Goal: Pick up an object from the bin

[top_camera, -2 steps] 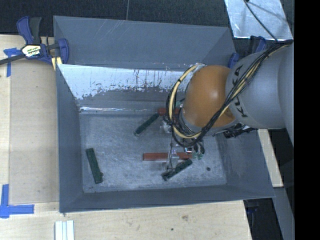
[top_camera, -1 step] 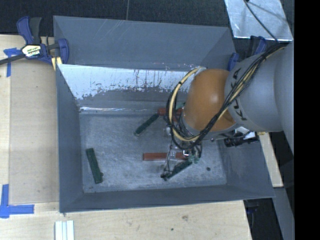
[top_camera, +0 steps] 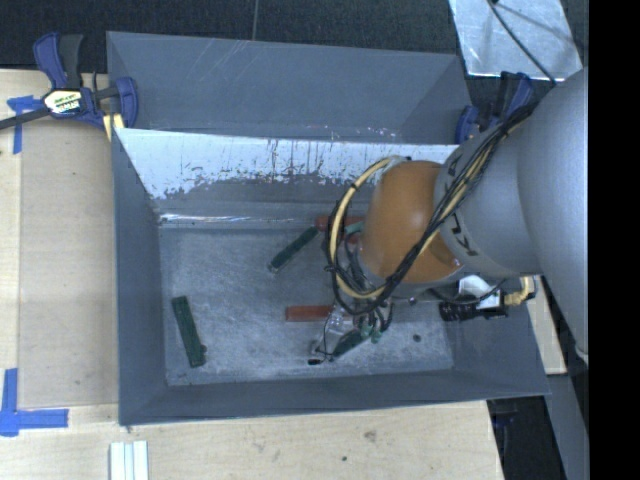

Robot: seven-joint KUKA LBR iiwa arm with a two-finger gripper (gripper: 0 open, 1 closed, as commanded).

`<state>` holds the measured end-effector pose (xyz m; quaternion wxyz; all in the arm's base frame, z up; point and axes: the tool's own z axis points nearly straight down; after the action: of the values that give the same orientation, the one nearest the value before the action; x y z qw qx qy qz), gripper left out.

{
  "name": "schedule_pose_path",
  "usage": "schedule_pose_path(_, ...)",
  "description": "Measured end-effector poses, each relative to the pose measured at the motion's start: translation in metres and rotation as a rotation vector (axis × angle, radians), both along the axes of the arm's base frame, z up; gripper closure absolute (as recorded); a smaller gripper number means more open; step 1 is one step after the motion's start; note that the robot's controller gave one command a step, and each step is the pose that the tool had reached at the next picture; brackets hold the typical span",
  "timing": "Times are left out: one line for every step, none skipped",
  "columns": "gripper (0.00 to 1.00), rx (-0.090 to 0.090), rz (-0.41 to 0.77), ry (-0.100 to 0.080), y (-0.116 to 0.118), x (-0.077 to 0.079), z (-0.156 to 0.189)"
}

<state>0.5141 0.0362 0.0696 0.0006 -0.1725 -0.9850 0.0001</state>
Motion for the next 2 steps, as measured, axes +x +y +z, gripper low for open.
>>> schedule_pose_path(0.00,0.000,0.001,-0.001,-0.0003,0.0004,0.0001)
schedule_pose_path(1.00,0.000,0.001,-0.004,-0.0001,0.0013,0.0011)
